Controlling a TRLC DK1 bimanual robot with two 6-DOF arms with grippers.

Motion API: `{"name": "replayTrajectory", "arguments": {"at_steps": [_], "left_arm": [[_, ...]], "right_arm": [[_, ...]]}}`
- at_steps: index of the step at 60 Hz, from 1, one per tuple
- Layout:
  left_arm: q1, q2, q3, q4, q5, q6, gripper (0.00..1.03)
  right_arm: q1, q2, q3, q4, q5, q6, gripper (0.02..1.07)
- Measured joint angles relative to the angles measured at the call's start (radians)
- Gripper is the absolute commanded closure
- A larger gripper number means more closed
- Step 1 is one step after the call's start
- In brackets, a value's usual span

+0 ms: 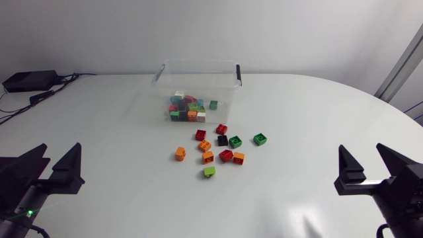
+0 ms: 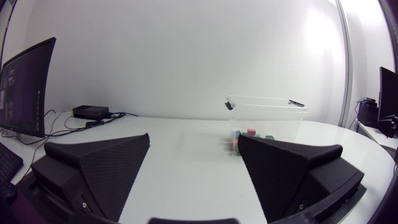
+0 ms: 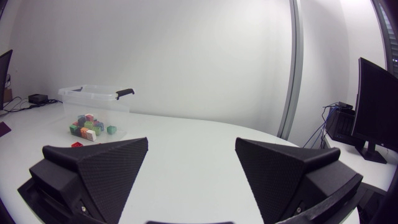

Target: Place the duplo bricks in the container

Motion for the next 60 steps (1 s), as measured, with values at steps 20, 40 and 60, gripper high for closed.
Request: {"name": "replayTrajectory", "arguments": {"at_steps": [20, 40, 60], "left_arm": [[0.001, 0.0, 0.0, 0.0, 0.0, 0.0, 0.04], [0.002, 0.0, 0.006, -0.028, 0.0, 0.002, 0.05], [-0.034, 0.288, 0.264, -0.115, 0.0, 0.02, 0.05]], "right_arm": [[0.0, 0.0, 0.0, 0.0, 0.0, 0.0, 0.06], [-0.001, 0.0, 0.002, 0.0, 0.0, 0.0, 0.06], [-0.001, 0.201, 0.163, 0.0, 0.0, 0.0, 0.07]]}}
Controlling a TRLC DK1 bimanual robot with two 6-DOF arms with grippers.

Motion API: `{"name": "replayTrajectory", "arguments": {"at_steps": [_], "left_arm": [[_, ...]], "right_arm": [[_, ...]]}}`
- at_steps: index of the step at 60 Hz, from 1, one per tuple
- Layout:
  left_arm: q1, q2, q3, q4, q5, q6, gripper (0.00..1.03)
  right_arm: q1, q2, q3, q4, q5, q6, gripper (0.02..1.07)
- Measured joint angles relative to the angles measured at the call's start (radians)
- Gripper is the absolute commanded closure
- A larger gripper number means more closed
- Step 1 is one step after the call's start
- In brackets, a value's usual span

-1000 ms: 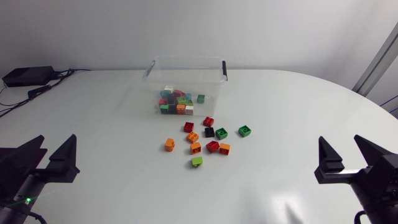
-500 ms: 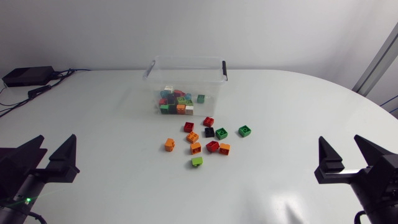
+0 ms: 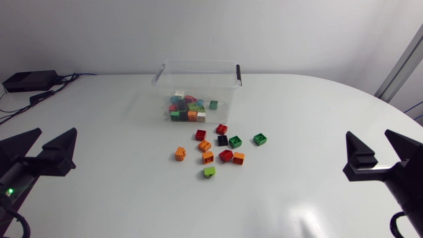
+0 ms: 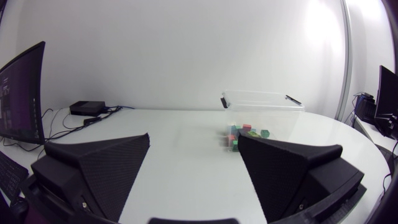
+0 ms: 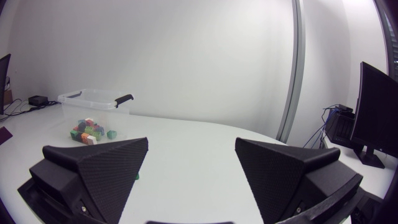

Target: Place the duplo bricks in the container

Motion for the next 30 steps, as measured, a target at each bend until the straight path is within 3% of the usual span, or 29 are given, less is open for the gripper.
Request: {"name": "replayTrajectory", "arguments": {"at_steps": [16, 30], "left_arm": [[-0.158, 0.361, 0.21, -0.149, -0.036, -0.001, 0.05], [-0.338, 0.652, 0.39, -0.275, -0.103, -0.001, 0.05]], "right_arm": [[0.031, 0.221, 0.154, -0.028, 0.003, 0.01, 0.07], [0.124, 0.397, 0.322, -0.17, 0.066, 0.02, 0.07]]}}
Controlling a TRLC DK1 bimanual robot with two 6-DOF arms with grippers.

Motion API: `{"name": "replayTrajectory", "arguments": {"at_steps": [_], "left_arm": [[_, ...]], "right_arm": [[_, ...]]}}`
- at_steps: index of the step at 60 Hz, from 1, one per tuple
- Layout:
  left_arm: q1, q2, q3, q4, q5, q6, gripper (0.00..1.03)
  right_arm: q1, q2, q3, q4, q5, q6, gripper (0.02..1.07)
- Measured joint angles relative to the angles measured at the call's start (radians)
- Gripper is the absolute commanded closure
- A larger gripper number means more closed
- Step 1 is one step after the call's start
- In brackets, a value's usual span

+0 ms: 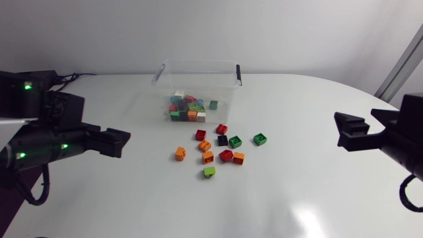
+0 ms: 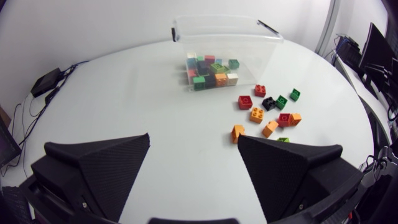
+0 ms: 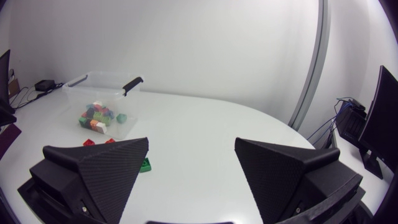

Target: Place the duplo bricks in the container

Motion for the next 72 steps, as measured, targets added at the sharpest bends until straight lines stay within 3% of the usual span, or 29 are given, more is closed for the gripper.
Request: {"name": "replayTrajectory", "arguments": {"at_steps": [10, 25, 47, 69, 72], "left_arm": [[-0.096, 0.222, 0.131, -0.106, -0.007, 0.001, 0.06], [-0.117, 0.554, 0.359, -0.24, 0.01, -0.023, 0.06], [-0.174, 0.858, 0.567, -0.303, 0.036, -0.105, 0.08], [-0.216, 1.021, 0.665, -0.303, 0.039, -0.127, 0.23], [-0.216, 1.034, 0.669, -0.291, 0.037, -0.127, 0.28]], "right_arm": [[0.016, 0.163, 0.103, -0.099, 0.004, -0.001, 0.07], [0.034, 0.267, 0.149, -0.168, -0.072, -0.025, 0.07], [0.081, 0.476, 0.28, -0.295, -0.093, -0.038, 0.07], [0.125, 0.6, 0.315, -0.297, -0.093, -0.038, 0.1], [0.127, 0.61, 0.316, -0.294, -0.093, -0.038, 0.1]]}}
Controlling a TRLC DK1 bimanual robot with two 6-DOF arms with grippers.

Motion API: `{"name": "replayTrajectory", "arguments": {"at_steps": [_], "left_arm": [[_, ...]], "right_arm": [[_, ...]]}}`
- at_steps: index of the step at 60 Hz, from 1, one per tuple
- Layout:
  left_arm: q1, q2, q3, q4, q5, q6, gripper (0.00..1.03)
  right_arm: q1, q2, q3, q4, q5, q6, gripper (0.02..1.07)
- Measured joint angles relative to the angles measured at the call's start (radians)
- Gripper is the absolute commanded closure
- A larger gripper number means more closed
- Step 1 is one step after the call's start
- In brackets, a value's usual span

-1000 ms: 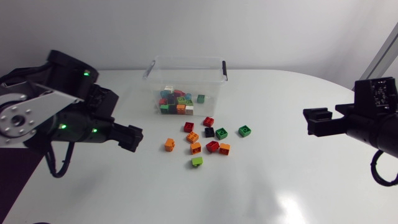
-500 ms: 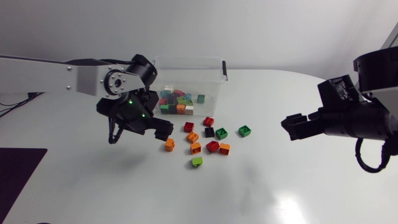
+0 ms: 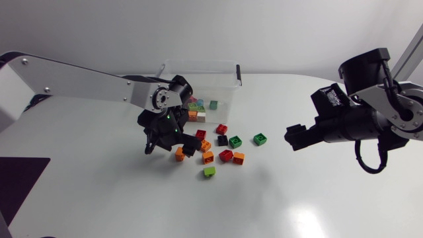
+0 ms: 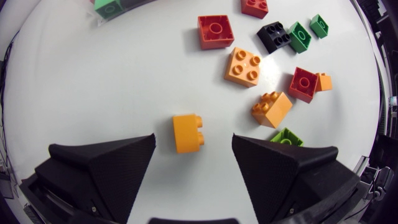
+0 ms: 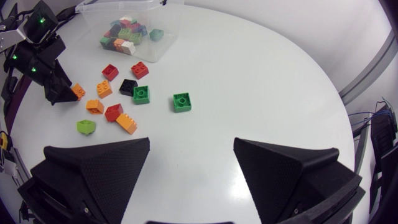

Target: Place the duplo bricks in the container

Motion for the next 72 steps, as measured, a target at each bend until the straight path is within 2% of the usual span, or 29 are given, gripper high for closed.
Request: {"name": "replayTrajectory", "arguments": {"at_steps": [5, 13, 30, 41, 48, 62, 72], "left_arm": [[0.0, 0.022, 0.007, 0.02, -0.002, 0.0, 0.38], [0.006, 0.048, 0.02, 0.039, -0.002, 0.0, 0.61], [0.013, 0.06, 0.025, 0.047, -0.002, 0.0, 0.68], [0.019, 0.064, 0.026, 0.035, -0.003, 0.0, 0.82], [0.02, 0.073, 0.029, 0.022, -0.008, 0.0, 0.85], [0.024, 0.055, 0.031, -0.008, -0.014, 0.001, 0.86], [0.039, -0.042, 0.031, -0.009, -0.014, 0.02, 0.86]], "right_arm": [[0.006, 0.018, 0.002, 0.003, 0.0, 0.0, 0.1], [0.02, 0.049, 0.003, 0.007, 0.0, 0.0, 0.13], [0.032, 0.132, 0.052, 0.011, 0.0, 0.0, 0.13], [0.038, 0.219, 0.084, 0.035, -0.001, -0.003, 0.13], [0.038, 0.282, 0.108, 0.037, -0.032, -0.026, 0.13], [0.031, 0.445, 0.206, 0.041, -0.082, -0.092, 0.13], [0.024, 0.548, 0.294, 0.042, -0.094, -0.133, 0.13]]}}
